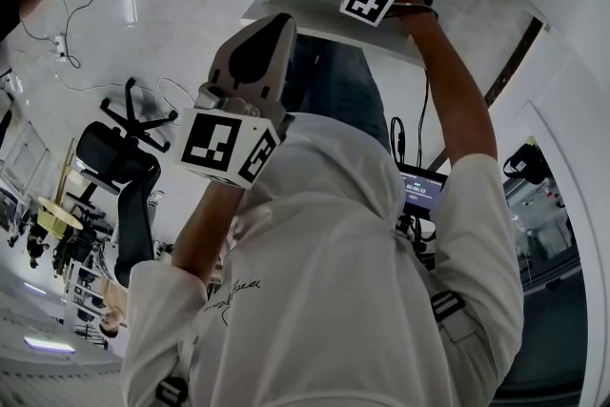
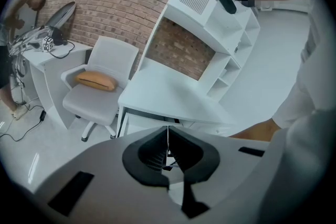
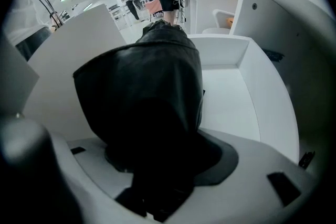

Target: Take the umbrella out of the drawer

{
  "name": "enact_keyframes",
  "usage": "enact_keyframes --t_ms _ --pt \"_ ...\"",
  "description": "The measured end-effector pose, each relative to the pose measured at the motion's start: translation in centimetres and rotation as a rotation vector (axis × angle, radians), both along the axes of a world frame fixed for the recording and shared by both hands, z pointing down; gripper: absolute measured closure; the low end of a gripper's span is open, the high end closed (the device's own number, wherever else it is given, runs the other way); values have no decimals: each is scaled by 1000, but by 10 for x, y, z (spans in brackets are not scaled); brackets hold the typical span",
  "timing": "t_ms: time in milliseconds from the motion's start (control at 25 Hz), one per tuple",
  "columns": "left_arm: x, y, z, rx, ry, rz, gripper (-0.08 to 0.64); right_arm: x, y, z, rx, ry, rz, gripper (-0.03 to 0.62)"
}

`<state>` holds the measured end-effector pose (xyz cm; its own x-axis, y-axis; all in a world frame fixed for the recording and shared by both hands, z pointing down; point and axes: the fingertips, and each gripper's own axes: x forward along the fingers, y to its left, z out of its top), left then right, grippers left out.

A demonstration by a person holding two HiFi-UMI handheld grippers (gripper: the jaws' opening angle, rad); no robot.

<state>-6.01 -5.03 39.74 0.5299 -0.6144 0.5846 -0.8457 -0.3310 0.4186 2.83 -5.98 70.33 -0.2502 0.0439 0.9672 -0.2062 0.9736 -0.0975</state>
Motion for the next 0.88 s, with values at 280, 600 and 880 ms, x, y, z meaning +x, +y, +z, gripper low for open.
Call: enact_keyframes --t_ms 280,600,880 --pt "-4 -1 -4 5 1 -10 543 4 1 -13 -6 -33 57 344" --pt "4 -2 -7 13 9 -2 543 9 3 -23 -29 -68 108 344" --pt "10 -1 -12 21 16 3 543 6 7 -31 -25 -85 98 344"
